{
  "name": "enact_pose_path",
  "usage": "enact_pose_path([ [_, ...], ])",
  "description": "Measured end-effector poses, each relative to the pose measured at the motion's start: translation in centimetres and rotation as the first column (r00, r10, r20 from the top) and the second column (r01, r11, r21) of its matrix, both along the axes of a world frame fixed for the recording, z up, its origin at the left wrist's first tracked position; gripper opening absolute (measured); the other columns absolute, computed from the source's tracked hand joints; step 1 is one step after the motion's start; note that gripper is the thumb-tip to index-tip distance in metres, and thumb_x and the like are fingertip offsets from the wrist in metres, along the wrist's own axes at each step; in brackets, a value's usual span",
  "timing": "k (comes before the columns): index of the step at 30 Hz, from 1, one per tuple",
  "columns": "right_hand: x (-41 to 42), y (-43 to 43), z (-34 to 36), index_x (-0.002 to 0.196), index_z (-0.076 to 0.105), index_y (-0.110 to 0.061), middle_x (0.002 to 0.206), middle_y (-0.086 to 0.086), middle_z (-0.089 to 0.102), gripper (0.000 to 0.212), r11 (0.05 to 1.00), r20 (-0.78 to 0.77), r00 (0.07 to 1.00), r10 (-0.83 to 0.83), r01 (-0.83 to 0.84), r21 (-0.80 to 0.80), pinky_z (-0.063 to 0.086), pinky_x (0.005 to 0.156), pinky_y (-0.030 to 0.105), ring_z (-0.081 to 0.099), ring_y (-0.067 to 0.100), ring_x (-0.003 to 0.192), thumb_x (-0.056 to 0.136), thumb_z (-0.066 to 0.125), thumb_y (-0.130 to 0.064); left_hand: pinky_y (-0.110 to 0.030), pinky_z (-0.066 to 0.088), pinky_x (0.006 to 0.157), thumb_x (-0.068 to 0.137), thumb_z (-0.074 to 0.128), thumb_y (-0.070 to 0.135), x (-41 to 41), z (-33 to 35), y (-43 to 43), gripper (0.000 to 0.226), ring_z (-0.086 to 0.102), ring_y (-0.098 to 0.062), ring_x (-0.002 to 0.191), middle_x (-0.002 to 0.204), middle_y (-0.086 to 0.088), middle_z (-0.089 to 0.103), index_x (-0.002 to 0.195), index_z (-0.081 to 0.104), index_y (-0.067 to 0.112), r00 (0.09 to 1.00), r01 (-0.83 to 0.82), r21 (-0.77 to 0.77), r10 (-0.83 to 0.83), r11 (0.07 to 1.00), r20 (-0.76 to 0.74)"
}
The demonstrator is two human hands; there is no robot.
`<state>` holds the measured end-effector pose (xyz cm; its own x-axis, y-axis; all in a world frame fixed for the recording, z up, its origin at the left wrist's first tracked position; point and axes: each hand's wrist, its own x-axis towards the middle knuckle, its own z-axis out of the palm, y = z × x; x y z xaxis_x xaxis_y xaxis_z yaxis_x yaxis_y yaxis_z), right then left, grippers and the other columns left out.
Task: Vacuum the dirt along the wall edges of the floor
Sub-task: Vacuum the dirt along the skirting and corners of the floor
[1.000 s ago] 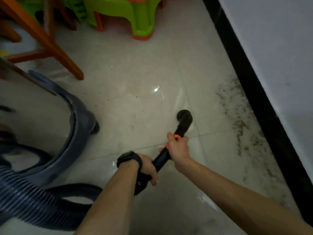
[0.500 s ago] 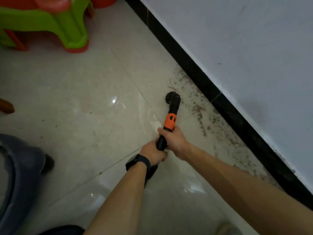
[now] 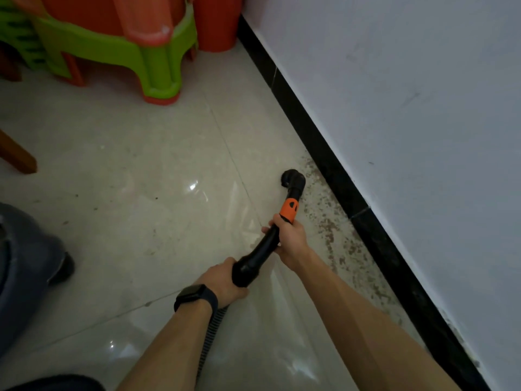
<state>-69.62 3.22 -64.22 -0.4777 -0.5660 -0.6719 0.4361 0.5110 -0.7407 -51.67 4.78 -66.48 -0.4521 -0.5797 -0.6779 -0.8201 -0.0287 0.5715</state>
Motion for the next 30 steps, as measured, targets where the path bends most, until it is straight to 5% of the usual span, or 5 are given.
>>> enact_pose_path([
  [7,-1.7,-0.2,-0.8,0.117,0.056,-0.007,0.098,0.007,0.064,0.019,0.998,-0.029,0.999,-0.039,0.038,-0.042,0.056,0.071,0.036,0.069,0.018,0.081,0.105,0.057,-0.021,-0.031,0.053,0.078,0.075,0.074,0.044,-2.7,-0.3,0.0,0.058,0.06,-0.016,0.093,0.111,0.001,0.062,0.123,0.044,0.03,0.993,-0.059,-0.056,0.052,0.997,-0.109],
  [17,-1.9,-0.7,-3.2,0.118,0.058,-0.007,0.107,0.016,0.07,0.033,0.999,-0.107,0.993,0.048,-0.049,-0.006,0.06,0.093,0.051,0.072,0.029,0.097,0.094,0.073,-0.022,-0.032,0.05,0.091,0.078,0.074,0.03,-5.9,-1.1,-3.6,0.07,0.059,-0.018,0.106,0.125,0.001,0.061,0.14,0.042,0.028,0.974,-0.115,0.01,0.115,0.993,-0.195],
  [30,-4.2,-3.9,-3.2,0.119,0.061,-0.004,0.108,0.015,0.07,0.034,0.997,-0.285,0.957,0.064,-0.048,0.064,0.06,0.086,0.043,0.07,0.03,0.1,0.095,0.069,-0.027,-0.035,0.049,0.096,0.079,0.076,0.035,-8.8,-1.6,-6.5,0.074,0.057,-0.019,0.112,0.131,0.0,0.058,0.142,0.039,0.025,0.959,-0.112,-0.047,0.095,0.993,-0.268],
])
